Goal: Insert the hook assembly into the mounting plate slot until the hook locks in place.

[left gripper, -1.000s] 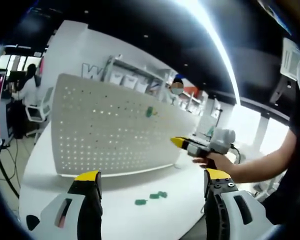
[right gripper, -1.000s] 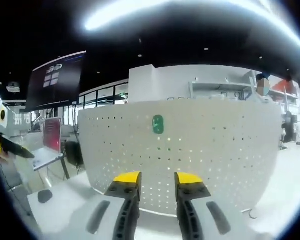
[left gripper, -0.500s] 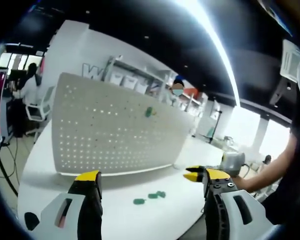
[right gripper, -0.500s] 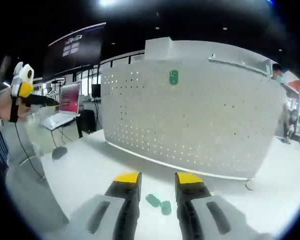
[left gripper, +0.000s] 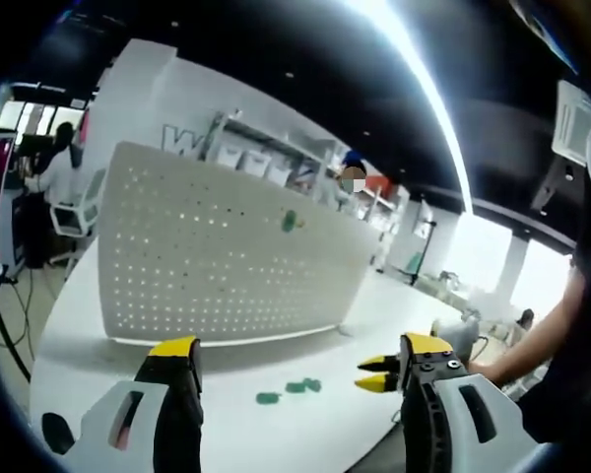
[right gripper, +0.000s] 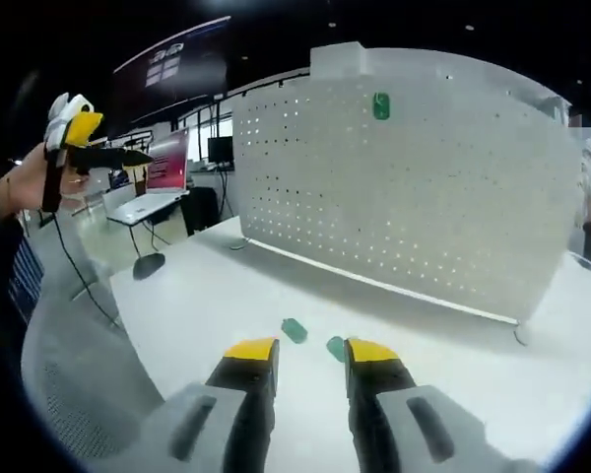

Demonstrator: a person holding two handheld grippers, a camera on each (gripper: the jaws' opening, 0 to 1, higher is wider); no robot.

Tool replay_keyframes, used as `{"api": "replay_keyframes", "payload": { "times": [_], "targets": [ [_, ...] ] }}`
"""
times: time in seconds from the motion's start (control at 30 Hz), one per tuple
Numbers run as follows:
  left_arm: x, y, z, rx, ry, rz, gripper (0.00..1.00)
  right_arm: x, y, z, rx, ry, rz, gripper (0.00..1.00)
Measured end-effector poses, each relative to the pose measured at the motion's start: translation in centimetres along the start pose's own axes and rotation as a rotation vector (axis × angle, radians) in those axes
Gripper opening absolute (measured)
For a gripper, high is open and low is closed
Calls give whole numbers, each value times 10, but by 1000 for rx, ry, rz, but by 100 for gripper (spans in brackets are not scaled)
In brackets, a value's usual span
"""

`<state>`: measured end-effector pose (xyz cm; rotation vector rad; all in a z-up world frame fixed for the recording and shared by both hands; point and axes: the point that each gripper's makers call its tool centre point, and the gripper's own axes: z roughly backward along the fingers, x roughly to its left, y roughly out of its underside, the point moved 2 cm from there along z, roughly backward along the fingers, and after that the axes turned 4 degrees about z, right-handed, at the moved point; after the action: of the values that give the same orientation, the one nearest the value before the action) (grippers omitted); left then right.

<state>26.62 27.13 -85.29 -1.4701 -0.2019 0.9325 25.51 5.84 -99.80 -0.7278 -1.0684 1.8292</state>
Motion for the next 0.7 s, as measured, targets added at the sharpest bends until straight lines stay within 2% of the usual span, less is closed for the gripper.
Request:
{"api": "replay_keyframes", "payload": {
  "times": [0.2, 0.3, 0.43, 0.7],
  "targets": [
    [3, 0, 4, -5, -10, 8, 83, 18, 3, -22, 20, -55, 24, 24],
    [6, 3, 5, -3, -15, 17, 83, 26, 8, -34, 42, -79, 9, 25],
    [10, 5, 5, 2, -17, 24, 83, 32, 14, -45, 63, -93, 24, 25],
    [20, 9, -1, 25, -19, 35, 83, 36, 32, -68, 120, -102, -35, 25]
  ]
}}
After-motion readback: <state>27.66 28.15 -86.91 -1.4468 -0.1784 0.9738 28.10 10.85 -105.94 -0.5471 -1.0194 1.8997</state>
